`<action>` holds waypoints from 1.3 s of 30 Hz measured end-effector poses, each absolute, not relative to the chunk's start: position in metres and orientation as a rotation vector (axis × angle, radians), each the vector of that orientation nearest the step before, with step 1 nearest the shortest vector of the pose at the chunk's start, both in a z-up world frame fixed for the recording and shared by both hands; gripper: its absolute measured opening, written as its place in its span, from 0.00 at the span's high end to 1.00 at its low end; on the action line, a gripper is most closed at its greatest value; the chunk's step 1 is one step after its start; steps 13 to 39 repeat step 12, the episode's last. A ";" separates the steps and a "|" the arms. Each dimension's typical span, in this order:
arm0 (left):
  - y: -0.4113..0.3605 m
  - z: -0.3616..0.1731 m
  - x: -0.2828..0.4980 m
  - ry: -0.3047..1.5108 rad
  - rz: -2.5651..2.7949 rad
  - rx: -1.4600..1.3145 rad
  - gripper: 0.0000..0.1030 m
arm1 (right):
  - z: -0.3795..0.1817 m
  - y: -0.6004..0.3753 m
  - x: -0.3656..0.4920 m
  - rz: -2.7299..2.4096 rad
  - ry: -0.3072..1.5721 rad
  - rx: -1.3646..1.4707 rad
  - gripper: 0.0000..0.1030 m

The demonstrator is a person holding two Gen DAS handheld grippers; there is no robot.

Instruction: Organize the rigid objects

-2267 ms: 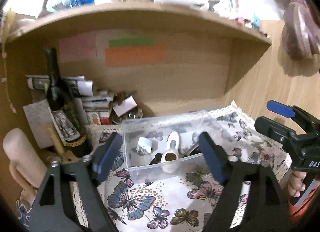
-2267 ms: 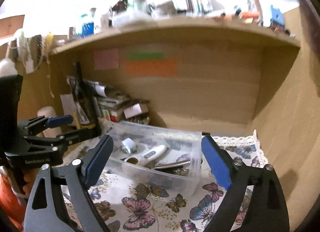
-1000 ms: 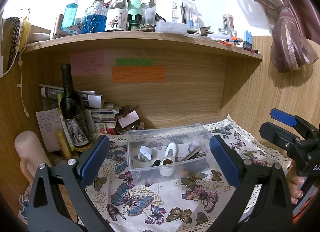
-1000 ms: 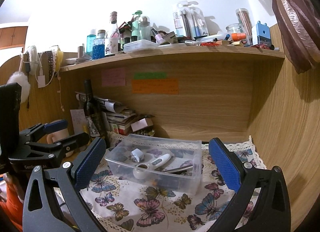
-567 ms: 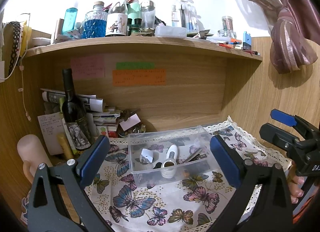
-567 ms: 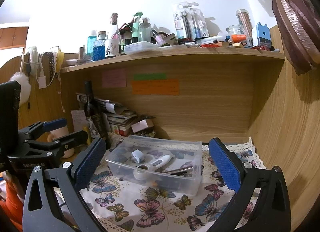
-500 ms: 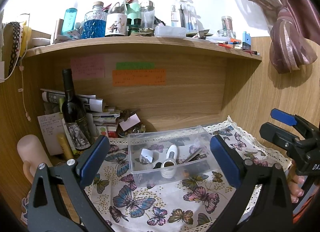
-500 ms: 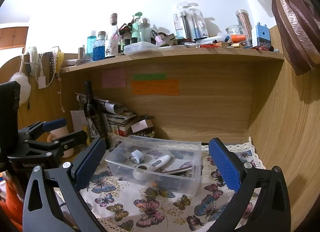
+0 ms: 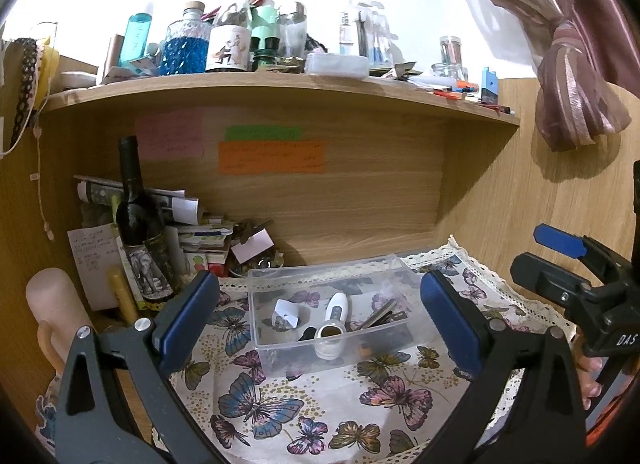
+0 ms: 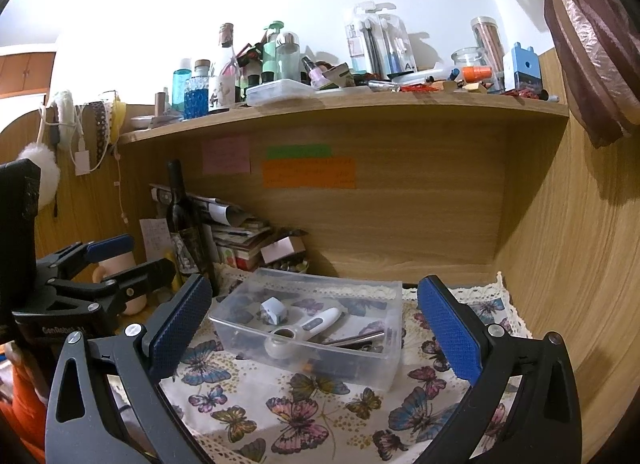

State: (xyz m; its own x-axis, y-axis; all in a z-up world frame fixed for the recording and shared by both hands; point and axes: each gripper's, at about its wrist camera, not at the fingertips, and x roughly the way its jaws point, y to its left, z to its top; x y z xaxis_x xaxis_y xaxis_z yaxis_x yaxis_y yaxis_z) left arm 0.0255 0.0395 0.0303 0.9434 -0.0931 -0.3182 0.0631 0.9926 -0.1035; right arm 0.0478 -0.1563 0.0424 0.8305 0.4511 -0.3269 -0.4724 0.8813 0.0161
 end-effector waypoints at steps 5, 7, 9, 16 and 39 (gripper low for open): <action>0.042 0.027 0.029 0.345 -0.089 -0.100 0.01 | 0.039 -0.155 0.052 0.492 0.345 -0.068 0.00; 0.042 0.026 0.030 0.347 -0.096 -0.097 0.01 | 0.038 -0.155 0.054 0.495 0.352 -0.067 0.00; 0.041 0.025 0.030 0.349 -0.106 -0.097 0.01 | 0.037 -0.154 0.055 0.495 0.355 -0.067 0.00; 0.042 0.024 0.031 0.349 -0.105 -0.100 0.01 | 0.037 -0.153 0.057 0.497 0.359 -0.067 0.00; 0.042 0.024 0.031 0.349 -0.105 -0.100 0.01 | 0.037 -0.153 0.057 0.497 0.359 -0.067 0.00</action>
